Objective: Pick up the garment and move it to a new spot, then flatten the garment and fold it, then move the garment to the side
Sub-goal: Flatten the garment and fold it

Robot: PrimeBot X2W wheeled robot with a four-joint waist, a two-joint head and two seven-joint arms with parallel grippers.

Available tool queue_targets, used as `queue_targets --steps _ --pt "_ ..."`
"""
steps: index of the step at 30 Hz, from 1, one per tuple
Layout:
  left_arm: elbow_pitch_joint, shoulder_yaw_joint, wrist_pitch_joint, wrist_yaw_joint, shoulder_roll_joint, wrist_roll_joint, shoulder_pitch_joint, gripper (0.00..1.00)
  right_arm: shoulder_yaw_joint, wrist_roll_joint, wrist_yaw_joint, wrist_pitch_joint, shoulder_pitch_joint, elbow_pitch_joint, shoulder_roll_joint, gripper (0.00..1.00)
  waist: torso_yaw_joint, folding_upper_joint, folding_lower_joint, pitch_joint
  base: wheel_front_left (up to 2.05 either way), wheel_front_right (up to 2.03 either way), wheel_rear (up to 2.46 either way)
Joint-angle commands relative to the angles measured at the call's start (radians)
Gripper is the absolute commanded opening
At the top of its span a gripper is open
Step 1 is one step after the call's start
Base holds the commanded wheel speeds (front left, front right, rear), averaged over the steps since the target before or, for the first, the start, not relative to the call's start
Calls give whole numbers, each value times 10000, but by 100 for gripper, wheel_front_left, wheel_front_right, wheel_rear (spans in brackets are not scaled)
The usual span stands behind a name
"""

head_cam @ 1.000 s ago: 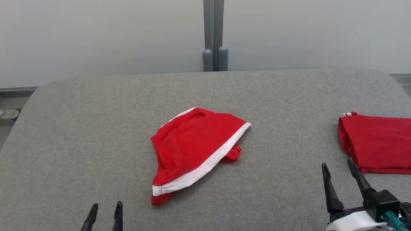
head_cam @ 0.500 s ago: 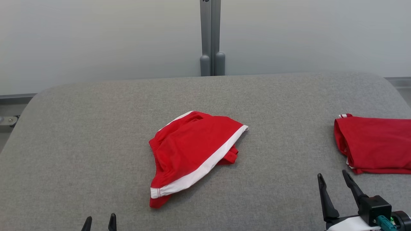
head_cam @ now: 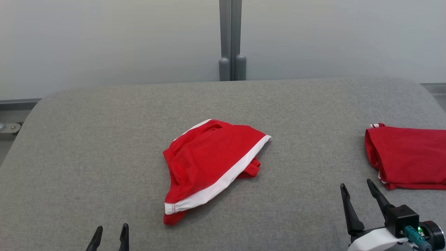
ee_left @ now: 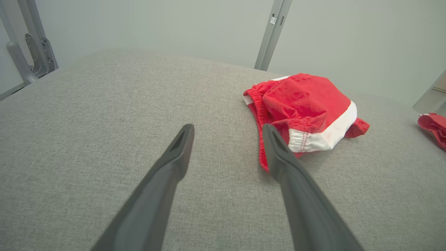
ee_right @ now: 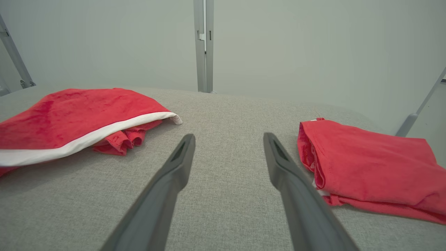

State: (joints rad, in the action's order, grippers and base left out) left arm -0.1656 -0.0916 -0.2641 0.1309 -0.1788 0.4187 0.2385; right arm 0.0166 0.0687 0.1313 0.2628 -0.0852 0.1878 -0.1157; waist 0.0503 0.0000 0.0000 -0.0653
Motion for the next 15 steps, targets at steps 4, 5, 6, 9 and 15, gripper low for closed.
queue_targets --steps 4,5,6,9,15 --pt "-54 -120 4 -1 -113 74 -289 100 47 56 -13 25 99 42 -4 100 21 0 0 1 0 0 0" --pt "-55 -146 4 -1 -123 81 -304 100 58 60 -13 25 110 42 -3 100 19 0 0 7 0 0 0" --pt "-60 -167 4 -1 -137 78 -308 100 75 71 -13 25 121 45 -2 100 18 0 0 13 0 0 0" --pt "-84 -243 4 -1 -137 108 -316 100 139 139 -13 25 200 36 -7 100 26 0 0 40 0 0 0" --pt "-606 -711 10 -1 -86 653 -378 100 684 341 -13 25 824 85 -488 100 80 0 0 212 0 0 0"
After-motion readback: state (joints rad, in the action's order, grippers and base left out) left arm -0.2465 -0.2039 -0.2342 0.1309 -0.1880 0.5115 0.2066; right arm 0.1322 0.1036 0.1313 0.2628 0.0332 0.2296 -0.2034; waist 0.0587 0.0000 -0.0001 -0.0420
